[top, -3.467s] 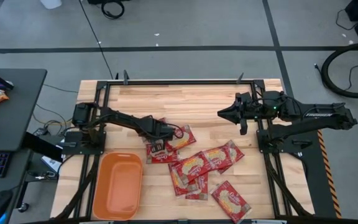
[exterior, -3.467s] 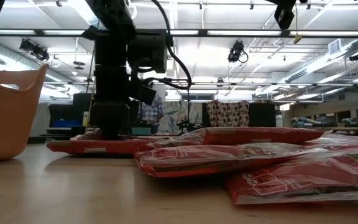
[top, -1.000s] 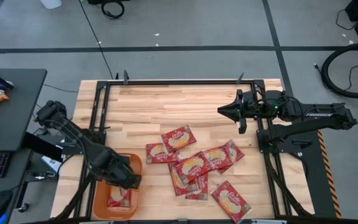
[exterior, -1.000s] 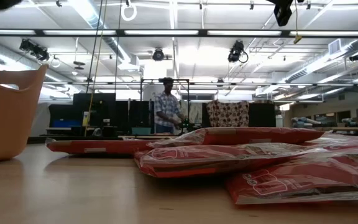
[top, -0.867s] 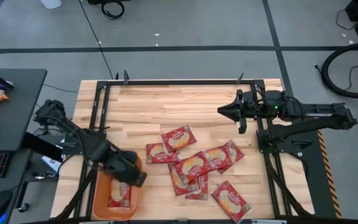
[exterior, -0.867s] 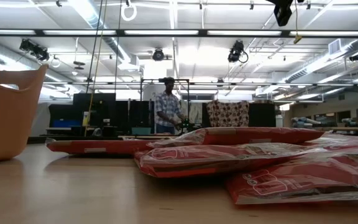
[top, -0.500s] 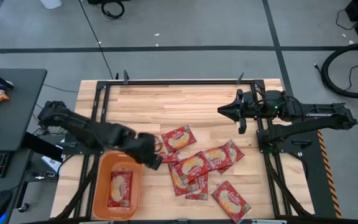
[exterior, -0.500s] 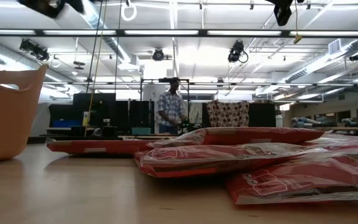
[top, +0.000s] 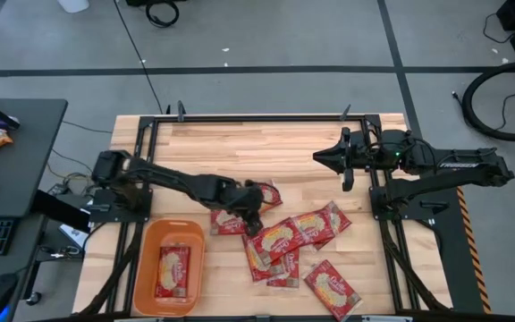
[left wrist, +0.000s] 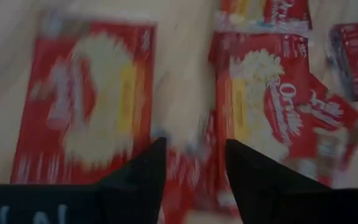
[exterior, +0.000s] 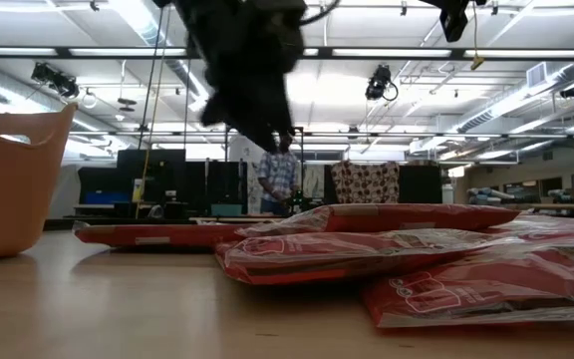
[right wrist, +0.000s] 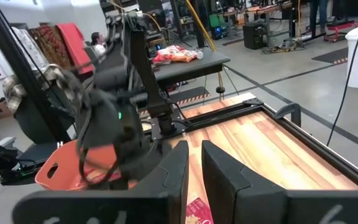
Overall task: Sort popcorn bags into baskets
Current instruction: Put the red popcorn bag into the orange container
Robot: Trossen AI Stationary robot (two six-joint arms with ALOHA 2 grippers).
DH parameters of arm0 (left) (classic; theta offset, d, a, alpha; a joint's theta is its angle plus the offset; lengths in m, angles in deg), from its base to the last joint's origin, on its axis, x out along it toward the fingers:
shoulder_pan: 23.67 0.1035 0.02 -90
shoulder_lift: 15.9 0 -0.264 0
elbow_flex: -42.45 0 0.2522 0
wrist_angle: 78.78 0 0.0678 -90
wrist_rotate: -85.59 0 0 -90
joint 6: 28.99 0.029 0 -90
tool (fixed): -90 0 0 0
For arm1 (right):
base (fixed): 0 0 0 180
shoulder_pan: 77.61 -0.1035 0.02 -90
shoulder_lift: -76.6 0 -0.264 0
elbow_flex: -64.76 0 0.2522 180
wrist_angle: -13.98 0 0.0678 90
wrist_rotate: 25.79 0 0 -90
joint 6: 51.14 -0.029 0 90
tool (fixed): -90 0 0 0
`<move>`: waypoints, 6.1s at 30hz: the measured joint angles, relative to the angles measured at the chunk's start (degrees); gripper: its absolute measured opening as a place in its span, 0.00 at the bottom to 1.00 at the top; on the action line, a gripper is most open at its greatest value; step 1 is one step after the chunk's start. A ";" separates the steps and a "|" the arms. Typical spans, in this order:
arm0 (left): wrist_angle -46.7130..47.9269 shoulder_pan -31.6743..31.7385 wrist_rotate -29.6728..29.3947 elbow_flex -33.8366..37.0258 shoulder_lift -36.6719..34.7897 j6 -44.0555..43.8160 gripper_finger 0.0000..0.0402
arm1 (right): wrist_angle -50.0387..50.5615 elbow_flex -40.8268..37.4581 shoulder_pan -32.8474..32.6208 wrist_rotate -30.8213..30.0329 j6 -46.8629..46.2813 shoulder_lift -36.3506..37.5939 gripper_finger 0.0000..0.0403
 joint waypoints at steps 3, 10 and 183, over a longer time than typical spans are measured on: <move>-4.62 -0.23 -3.61 0.00 2.90 8.59 0.50 | 0.14 0.00 0.00 0.02 -0.13 -0.01 0.12; -6.03 -0.17 -12.38 0.02 7.15 18.39 0.58 | 0.21 0.00 0.02 0.04 -1.46 0.00 0.12; 6.62 -11.03 -9.00 7.93 -0.69 4.13 0.52 | 0.24 -0.02 0.04 -1.49 -0.02 -0.01 0.12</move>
